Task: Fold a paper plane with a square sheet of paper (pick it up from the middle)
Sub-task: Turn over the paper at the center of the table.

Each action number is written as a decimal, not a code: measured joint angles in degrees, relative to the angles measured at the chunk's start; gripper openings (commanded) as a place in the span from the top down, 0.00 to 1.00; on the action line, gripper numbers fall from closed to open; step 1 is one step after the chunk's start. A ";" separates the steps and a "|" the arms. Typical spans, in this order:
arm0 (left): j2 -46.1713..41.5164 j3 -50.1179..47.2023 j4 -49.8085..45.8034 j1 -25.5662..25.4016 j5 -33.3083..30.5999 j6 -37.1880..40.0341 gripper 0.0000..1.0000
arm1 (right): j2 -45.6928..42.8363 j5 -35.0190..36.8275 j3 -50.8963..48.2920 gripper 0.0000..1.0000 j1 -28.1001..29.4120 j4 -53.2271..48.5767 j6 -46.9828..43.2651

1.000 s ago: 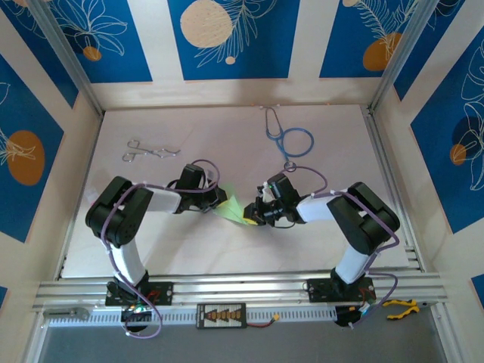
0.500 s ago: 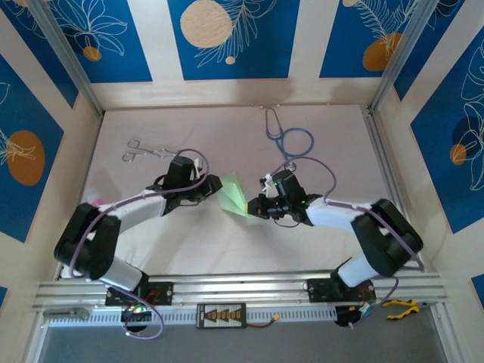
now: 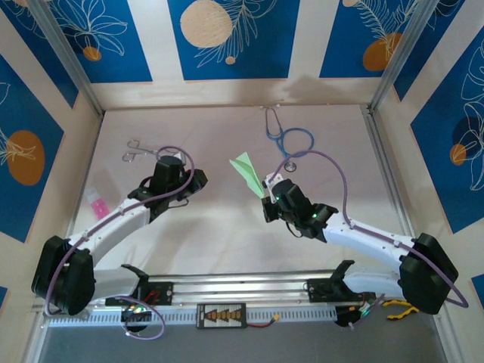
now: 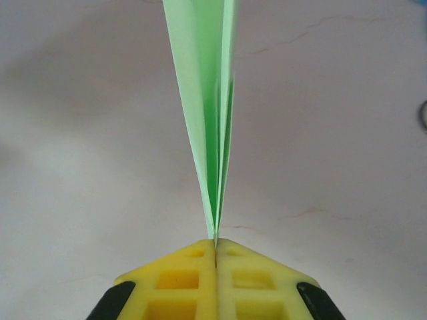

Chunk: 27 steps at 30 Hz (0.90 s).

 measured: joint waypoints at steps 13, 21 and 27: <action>-0.87 -1.38 -0.92 0.09 -1.53 -0.02 0.68 | 9.64 19.67 5.95 0.99 5.05 -10.60 -3.28; -1.70 -2.14 -1.36 0.11 -2.16 -0.04 0.68 | 22.53 24.22 13.29 0.98 9.60 -17.49 -2.34; -2.51 -2.71 -1.57 0.35 -3.04 -0.20 0.68 | 33.09 23.21 21.03 0.98 13.77 -22.84 -2.86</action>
